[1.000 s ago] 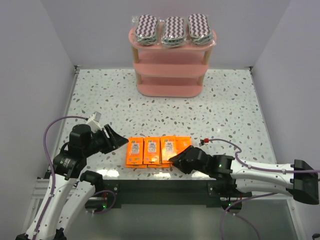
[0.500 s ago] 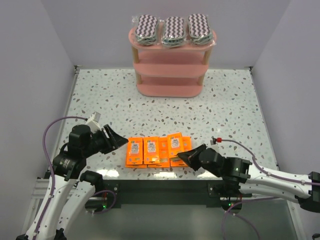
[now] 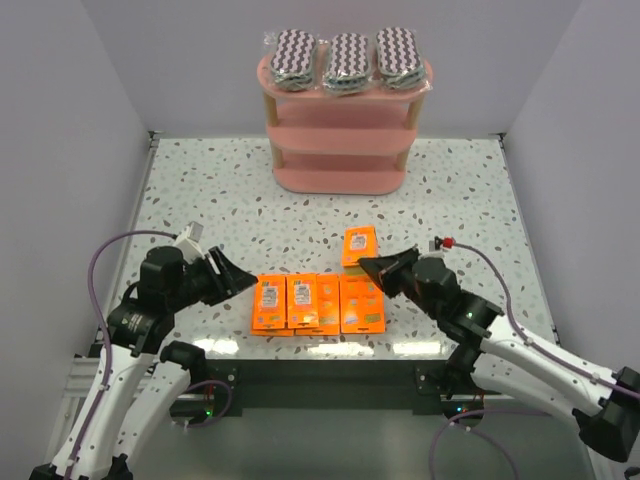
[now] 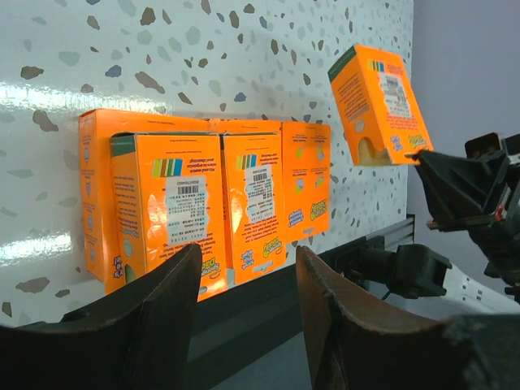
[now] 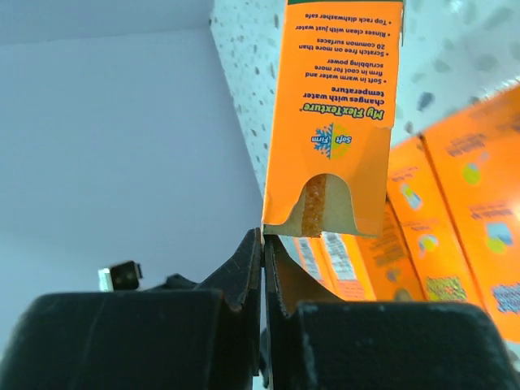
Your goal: Place and organize the cleaning sponges onto the shelf
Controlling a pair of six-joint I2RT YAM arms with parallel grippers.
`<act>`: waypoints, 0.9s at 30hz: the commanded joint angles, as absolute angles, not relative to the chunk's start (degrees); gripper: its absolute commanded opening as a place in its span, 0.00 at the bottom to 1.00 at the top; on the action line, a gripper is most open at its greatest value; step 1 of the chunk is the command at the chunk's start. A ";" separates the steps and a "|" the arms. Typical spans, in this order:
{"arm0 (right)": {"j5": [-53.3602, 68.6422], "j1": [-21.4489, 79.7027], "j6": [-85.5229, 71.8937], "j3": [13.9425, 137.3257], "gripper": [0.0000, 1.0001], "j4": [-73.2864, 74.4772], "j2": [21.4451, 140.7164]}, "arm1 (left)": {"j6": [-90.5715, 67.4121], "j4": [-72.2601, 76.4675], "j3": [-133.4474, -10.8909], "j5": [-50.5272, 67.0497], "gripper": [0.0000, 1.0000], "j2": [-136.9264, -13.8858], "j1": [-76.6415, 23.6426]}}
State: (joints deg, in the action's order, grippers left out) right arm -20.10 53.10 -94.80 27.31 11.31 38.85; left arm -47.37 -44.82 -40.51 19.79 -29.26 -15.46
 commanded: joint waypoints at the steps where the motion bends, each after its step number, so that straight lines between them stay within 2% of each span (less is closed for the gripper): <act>1: -5.67 43.46 -86.14 33.48 0.00 -4.46 46.21 | -47.37 -42.45 -42.63 21.00 0.55 -29.88 -15.56; 7: 12.88 29.72 -81.65 42.79 0.00 -19.40 60.54 | -47.29 -42.01 -42.89 21.09 0.55 -30.06 -15.56; 14: 20.73 21.63 -82.35 53.51 0.00 -29.78 71.36 | -47.29 -40.96 -42.54 21.27 0.55 -30.58 -15.56; 27: 24.43 15.56 -80.86 71.01 0.00 -23.91 88.33 | -47.02 -39.20 -43.16 21.18 0.55 -32.78 -15.56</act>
